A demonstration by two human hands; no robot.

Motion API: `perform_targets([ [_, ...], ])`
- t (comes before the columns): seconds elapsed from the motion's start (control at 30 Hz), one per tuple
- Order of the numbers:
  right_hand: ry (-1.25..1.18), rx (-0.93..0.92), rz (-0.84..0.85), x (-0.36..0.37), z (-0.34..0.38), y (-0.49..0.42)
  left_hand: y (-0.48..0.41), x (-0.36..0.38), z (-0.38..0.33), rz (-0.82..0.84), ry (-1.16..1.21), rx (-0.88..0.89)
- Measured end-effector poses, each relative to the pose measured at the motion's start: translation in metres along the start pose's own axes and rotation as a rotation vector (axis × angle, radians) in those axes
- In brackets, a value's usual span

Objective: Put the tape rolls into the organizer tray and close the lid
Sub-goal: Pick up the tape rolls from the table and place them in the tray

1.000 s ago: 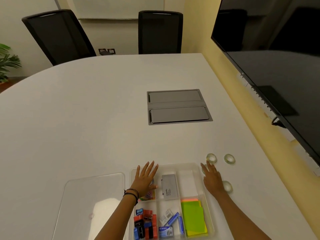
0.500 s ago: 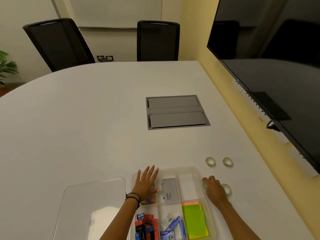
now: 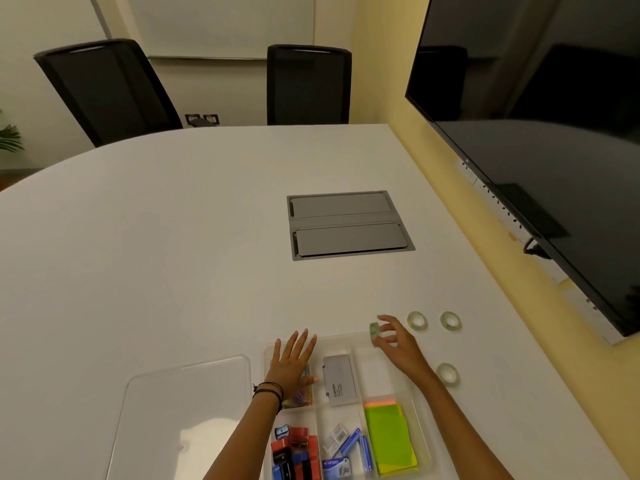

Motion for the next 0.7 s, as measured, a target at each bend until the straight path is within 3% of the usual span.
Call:
perform_targets([
  [0.23, 0.278, 0.117, 0.058, 0.035, -0.028, 0.008, 0.000, 0.002, 0.003, 0.063, 0.019, -0.067],
  [0.5, 0.384, 0.151, 0.067, 0.048, -0.037, 0.007, -0.002, 0.006, 0.004, 0.045, -0.006, -0.077],
  [0.6, 0.402, 0.126, 0.049, 0.052, -0.035, 0.006, 0.000, 0.002, 0.005, -0.015, 0.015, -0.050],
  [0.67, 0.423, 0.103, 0.046, 0.054, -0.034, 0.004, 0.002, -0.005, 0.004, -0.173, -0.034, -0.003],
  [0.7, 0.436, 0.095, 0.049, 0.056, -0.033, 0.004, 0.004, -0.014, 0.004, -0.176, -0.056, -0.040],
])
Point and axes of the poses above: each hand's wrist, its own y-axis away from the middle knuckle, its own x-axis out of the palm, z = x × y, the point moved 5 cm from there along -y, towards the middle knuckle, and after that the axes turned 11 degrees about -z, right-handed, at the moved point
